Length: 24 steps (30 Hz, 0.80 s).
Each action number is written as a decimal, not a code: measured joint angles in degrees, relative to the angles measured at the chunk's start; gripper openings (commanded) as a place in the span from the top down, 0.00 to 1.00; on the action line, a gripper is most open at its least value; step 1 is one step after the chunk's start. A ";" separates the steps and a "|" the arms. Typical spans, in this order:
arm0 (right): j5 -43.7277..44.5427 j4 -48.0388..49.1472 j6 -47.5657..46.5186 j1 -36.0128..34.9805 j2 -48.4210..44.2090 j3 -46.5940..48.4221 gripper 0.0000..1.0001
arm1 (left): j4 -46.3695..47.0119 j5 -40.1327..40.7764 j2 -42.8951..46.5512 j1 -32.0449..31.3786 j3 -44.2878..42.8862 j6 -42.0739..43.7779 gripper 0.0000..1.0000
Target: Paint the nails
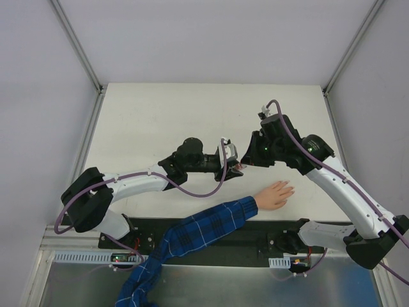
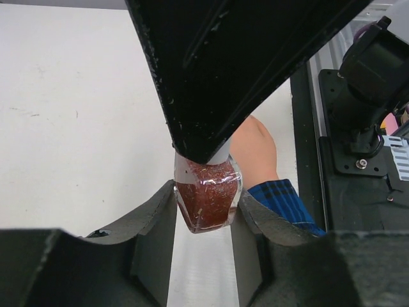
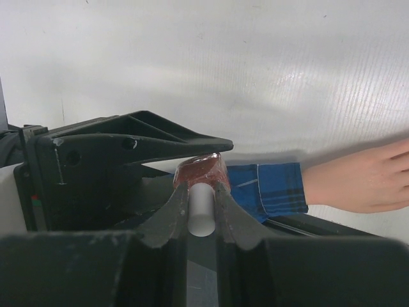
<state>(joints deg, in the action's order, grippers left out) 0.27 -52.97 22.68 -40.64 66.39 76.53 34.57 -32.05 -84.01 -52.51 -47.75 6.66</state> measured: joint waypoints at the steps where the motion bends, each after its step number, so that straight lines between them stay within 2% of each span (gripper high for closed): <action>1: 0.00 0.11 0.13 0.00 0.00 -0.07 0.99 | -0.07 -0.02 0.00 0.00 0.00 0.02 0.73; 4: 0.00 0.28 0.50 0.00 0.00 -0.39 0.99 | -0.15 -0.07 -0.17 0.00 0.00 -0.26 0.84; 6: 0.07 0.26 0.72 0.00 0.00 -0.50 0.99 | -0.13 -0.20 -0.26 0.00 0.00 -0.33 0.84; 7: 0.13 0.26 0.76 0.00 0.00 -0.50 0.99 | -0.15 -0.24 -0.28 0.00 0.00 -0.39 0.82; 8: 0.20 0.26 0.83 0.00 0.00 -0.50 0.99 | -0.13 -0.26 -0.28 0.00 0.00 -0.44 0.73; 11: 0.13 0.28 0.98 -0.02 0.00 -0.50 0.99 | 0.04 -0.22 -0.28 0.00 0.00 -1.11 0.61; 14: -0.50 0.28 1.36 -0.31 0.22 -0.50 0.99 | 1.25 0.35 -0.26 0.00 0.00 -1.62 0.60; 15: -0.68 0.39 1.53 -0.48 0.48 -0.50 0.99 | 1.62 0.63 -0.26 0.00 0.00 -1.70 0.66; 18: -0.94 0.83 1.90 -0.57 1.36 -0.50 0.99 | 1.68 0.85 -0.26 -0.02 0.00 -1.97 0.74; 21: -0.63 1.53 2.10 -0.61 1.99 -0.50 0.99 | 1.57 0.72 -0.26 -0.04 0.00 -1.97 0.79; 24: -0.48 1.64 2.23 -0.59 1.97 -0.50 0.99 | 1.60 0.61 -0.26 -0.07 0.00 -1.79 0.93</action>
<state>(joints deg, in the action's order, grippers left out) -0.21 -51.33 24.91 -41.23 68.36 76.03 36.16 -31.44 -84.27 -52.58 -47.75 4.86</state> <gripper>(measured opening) 0.176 0.259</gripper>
